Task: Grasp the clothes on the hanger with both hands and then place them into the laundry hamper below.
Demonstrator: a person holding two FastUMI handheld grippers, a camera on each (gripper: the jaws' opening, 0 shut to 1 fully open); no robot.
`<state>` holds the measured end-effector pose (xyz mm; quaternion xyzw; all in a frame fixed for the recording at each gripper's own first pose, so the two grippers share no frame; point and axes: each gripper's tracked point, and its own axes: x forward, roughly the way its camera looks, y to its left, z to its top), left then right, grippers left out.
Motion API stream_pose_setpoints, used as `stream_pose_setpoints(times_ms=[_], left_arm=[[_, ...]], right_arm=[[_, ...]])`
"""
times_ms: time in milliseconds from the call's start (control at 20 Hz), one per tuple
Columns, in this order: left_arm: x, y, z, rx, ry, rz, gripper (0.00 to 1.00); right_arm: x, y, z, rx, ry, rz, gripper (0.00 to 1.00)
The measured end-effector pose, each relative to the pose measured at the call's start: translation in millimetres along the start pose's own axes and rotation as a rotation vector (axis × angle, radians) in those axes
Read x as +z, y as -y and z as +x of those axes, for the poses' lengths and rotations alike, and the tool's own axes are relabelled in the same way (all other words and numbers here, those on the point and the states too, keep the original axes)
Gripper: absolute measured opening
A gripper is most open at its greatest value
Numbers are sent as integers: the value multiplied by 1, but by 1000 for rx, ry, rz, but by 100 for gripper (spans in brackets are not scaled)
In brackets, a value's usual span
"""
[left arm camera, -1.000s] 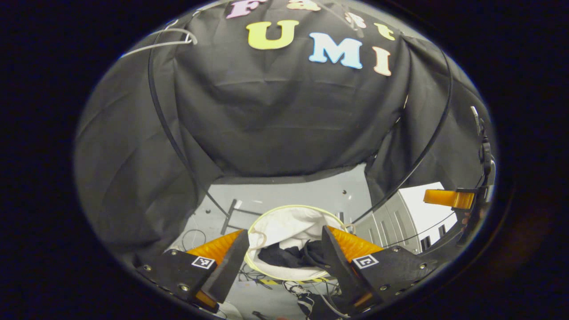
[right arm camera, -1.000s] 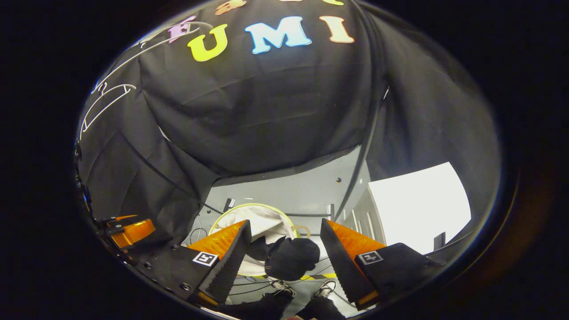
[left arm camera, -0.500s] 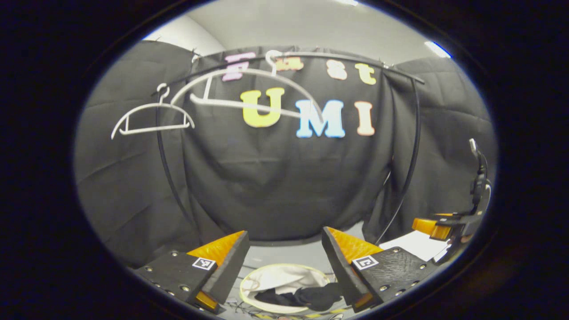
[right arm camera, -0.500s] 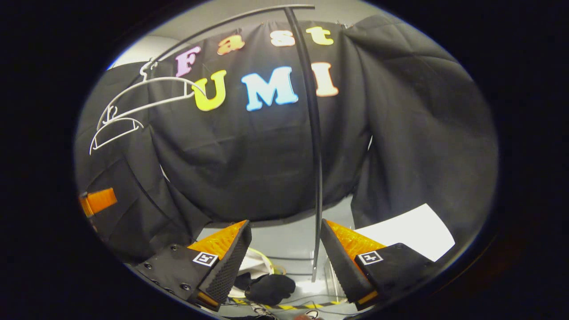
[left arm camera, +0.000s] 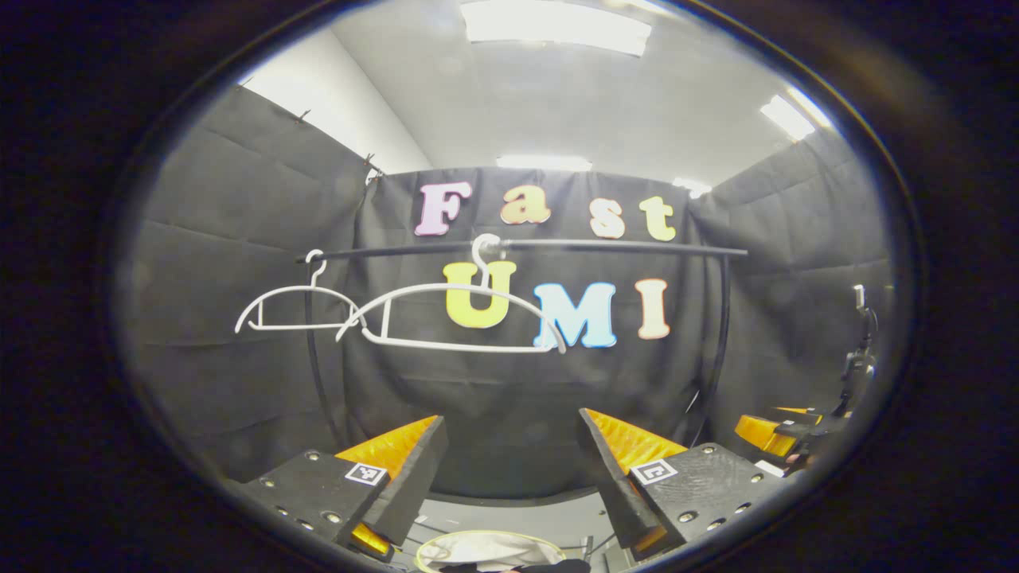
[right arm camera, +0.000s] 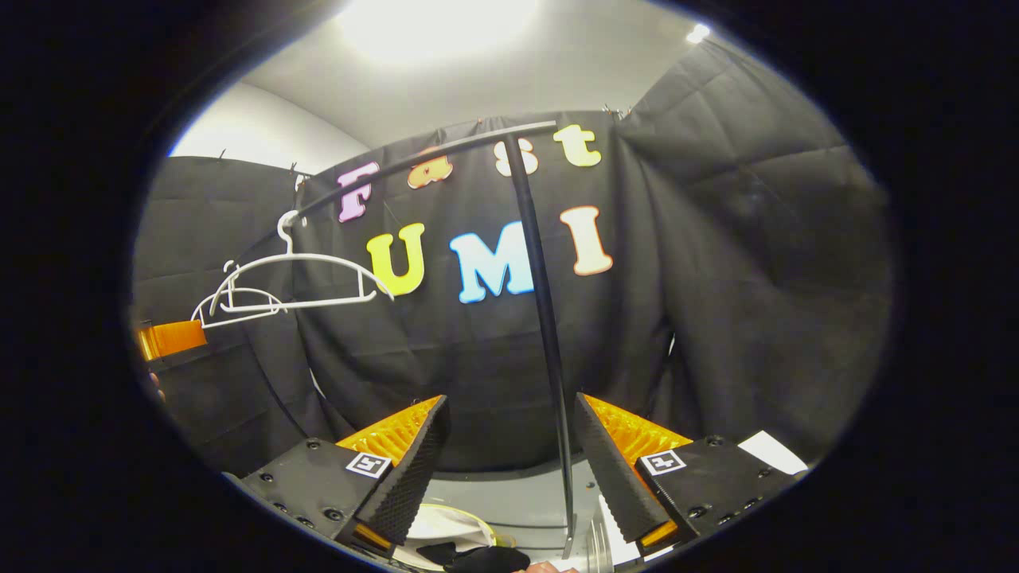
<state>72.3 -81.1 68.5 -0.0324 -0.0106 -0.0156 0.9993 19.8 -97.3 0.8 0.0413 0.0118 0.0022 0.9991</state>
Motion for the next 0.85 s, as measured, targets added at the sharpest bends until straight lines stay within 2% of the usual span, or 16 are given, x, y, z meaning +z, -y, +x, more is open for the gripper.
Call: stream_pose_setpoints(times_ms=[150,300,500,850], left_arm=[[29,-4,-4,-17,20,-17,94],[47,-22,-5,-7,34,-51,94],[41,-53,-10,-2,74,-67,94],[3,-97,-10,24,60,-71,94]], right_arm=[[43,-8,-6,-37,102,-2,98],[60,-17,-21,-60,143,-17,98],[49,-21,-41,-99,113,5,98],[22,-15,-56,-201,91,-34,98]])
